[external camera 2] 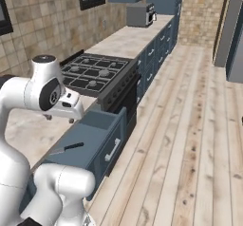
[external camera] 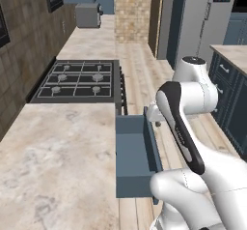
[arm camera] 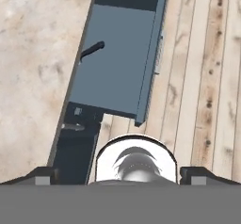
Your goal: Pick up the knife from the drawer and place it on the cutting board. Then place the meat from the plate to the cutting board.
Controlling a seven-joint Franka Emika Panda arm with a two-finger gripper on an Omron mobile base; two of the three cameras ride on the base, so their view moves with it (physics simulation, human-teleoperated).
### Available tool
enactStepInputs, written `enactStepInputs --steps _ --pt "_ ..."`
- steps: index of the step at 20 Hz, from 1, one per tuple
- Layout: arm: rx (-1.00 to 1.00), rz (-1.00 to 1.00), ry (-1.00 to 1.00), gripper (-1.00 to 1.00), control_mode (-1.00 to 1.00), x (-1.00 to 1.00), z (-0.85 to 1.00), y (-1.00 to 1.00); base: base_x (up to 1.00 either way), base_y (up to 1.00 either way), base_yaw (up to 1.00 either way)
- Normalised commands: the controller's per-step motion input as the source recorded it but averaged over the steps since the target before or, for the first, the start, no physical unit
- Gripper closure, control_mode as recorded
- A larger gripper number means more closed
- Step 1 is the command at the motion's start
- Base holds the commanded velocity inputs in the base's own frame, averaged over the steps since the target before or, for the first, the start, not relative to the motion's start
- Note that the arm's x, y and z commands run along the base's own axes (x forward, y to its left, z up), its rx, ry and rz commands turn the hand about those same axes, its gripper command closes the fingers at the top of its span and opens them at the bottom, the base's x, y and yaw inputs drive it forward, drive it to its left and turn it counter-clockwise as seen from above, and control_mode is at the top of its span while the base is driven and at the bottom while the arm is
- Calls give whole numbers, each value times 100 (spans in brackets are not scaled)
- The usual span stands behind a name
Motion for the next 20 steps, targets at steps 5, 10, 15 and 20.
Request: enactStepInputs --steps 5,10,15,20 --pt "2 0 22 -100 -100 15 -48 -27 0 0 0" --pt "1 0 22 -100 -100 23 -54 -44 0 0 0" --pt "-1 0 12 -100 -100 27 -57 -24 0 0 0" --pt "-1 0 10 -100 -100 41 -42 -14 0 0 0"
